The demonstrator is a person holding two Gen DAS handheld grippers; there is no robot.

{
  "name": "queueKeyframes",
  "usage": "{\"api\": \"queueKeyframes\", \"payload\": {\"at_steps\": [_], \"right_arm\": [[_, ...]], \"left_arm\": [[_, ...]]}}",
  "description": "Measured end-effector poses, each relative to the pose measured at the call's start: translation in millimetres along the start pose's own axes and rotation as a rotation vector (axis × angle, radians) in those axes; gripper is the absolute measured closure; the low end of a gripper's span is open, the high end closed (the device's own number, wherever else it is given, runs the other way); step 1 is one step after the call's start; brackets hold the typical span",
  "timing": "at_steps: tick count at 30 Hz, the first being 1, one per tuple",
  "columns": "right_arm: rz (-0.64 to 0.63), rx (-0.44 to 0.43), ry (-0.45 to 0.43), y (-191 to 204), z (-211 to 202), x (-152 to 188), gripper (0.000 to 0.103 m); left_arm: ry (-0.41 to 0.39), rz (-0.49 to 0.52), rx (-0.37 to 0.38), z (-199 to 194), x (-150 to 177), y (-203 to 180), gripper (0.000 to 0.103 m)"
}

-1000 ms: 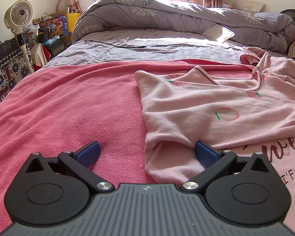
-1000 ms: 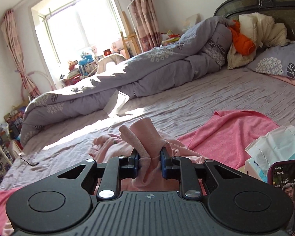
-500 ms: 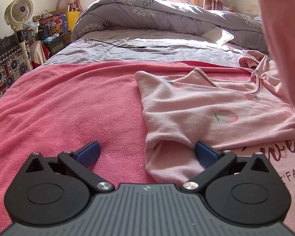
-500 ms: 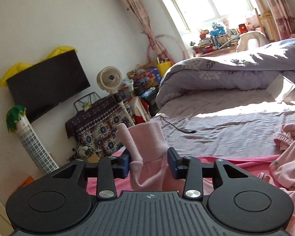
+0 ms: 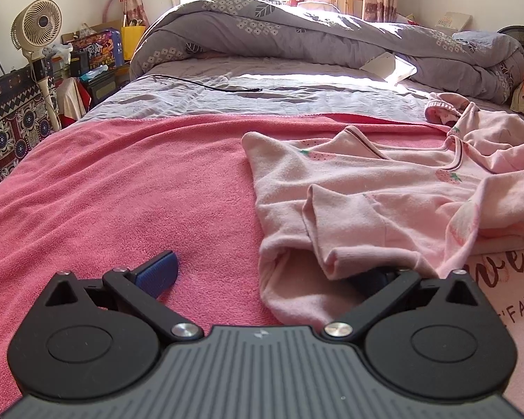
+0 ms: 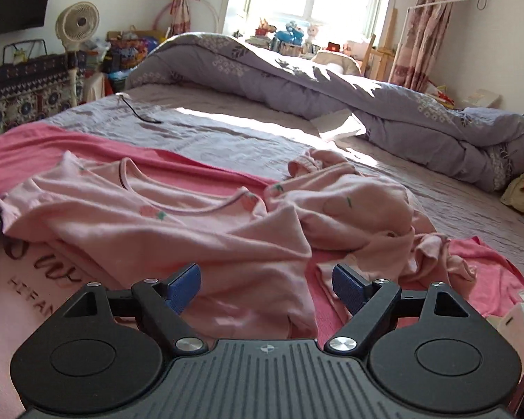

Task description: Fold clothes

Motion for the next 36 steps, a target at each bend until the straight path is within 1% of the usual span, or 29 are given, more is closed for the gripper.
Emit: {"api": "queueKeyframes", "payload": {"at_steps": [3, 5, 7, 8, 11, 13, 14, 15, 16, 18, 19, 21, 22, 23, 24, 25, 27, 28, 30, 31, 32, 33, 34, 35, 36], "right_arm": [[0.011, 0.016, 0.000, -7, 2, 15, 0.021], [-0.013, 0.030, -0.048, -7, -3, 9, 0.021], [-0.060, 0.003, -0.102, 4, -8, -2, 0.021], [-0.080, -0.016, -0.106, 7, -1, -14, 0.021], [-0.123, -0.046, -0.094, 29, 5, -24, 0.023], [-0.113, -0.067, -0.067, 42, 13, -26, 0.032], [-0.097, -0.071, -0.051, 46, 20, -28, 0.047], [-0.080, -0.075, -0.035, 50, 27, -31, 0.054], [-0.062, -0.078, -0.020, 55, 33, -34, 0.054], [-0.023, -0.077, -0.033, 54, 35, -35, 0.054], [-0.003, -0.076, -0.040, 53, 35, -35, 0.053], [0.016, -0.084, -0.061, 47, 31, -28, 0.047], [0.017, -0.086, -0.072, 43, 28, -23, 0.045], [0.019, -0.081, -0.084, 37, 24, -17, 0.043], [0.030, -0.078, -0.090, 31, 21, -12, 0.042], [0.042, -0.075, -0.095, 25, 18, -8, 0.041], [0.090, -0.055, -0.094, 10, 15, 1, 0.034], [0.124, -0.057, -0.087, 2, 15, 5, 0.034], [0.208, -0.070, -0.070, -13, 16, 12, 0.034], [0.242, -0.075, -0.067, -18, 17, 13, 0.034], [0.274, -0.079, -0.064, -23, 18, 14, 0.034], [0.302, -0.083, -0.060, -27, 20, 15, 0.034], [0.315, -0.084, -0.053, -29, 22, 17, 0.033], [0.322, -0.082, -0.040, -29, 24, 19, 0.033], [0.329, -0.078, -0.022, -30, 28, 21, 0.032]], "left_arm": [[0.007, 0.002, 0.000, 1, 0, -1, 0.000], [0.009, 0.000, 0.002, 1, 0, -1, 0.000], [0.010, -0.001, 0.003, 1, 0, 0, 0.000], [0.010, -0.002, 0.003, 1, 0, 0, 0.000], [0.006, -0.003, 0.003, 1, 1, 0, 0.000], [-0.005, -0.011, -0.008, -1, 0, 1, 0.000], [-0.014, -0.021, -0.030, -5, 0, 4, 0.000], [-0.027, -0.038, -0.053, -12, 1, 8, 0.000], [-0.044, -0.061, -0.055, -21, 1, 12, 0.000], [-0.085, -0.097, -0.054, -39, 1, 18, 0.001], [-0.128, -0.074, -0.035, -49, -2, 15, 0.001], [-0.212, -0.028, 0.003, -70, -7, 8, 0.001], [-0.256, 0.009, 0.021, -80, -10, 2, 0.001], [-0.308, 0.100, 0.032, -86, -14, -9, 0.000], [-0.348, 0.219, 0.040, -88, -16, -23, 0.000], [-0.334, 0.326, 0.042, -84, -13, -37, 0.000], [-0.303, 0.540, 0.047, -76, -8, -64, 0.000], [-0.288, 0.627, 0.056, -71, -5, -76, 0.000], [-0.266, 0.689, 0.120, -64, 0, -91, 0.000], [-0.254, 0.711, 0.139, -60, 1, -97, 0.000], [-0.236, 0.707, 0.118, -54, -2, -99, 0.000], [-0.216, 0.692, 0.098, -47, -5, -100, 0.011], [-0.186, 0.645, 0.085, -41, -9, -97, 0.026], [-0.157, 0.598, 0.071, -34, -13, -94, 0.059], [-0.137, 0.539, 0.076, -31, -17, -90, 0.090]]}}
Point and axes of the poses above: each gripper's, at about its wrist camera, not at the fingertips, and z roughly the way its jaws point, y to its left, x to its underside, the point moved 7 cm from there along z, roughly the way its jaws point, and after that the axes turned 10 degrees about z, right-handed, at the moved point
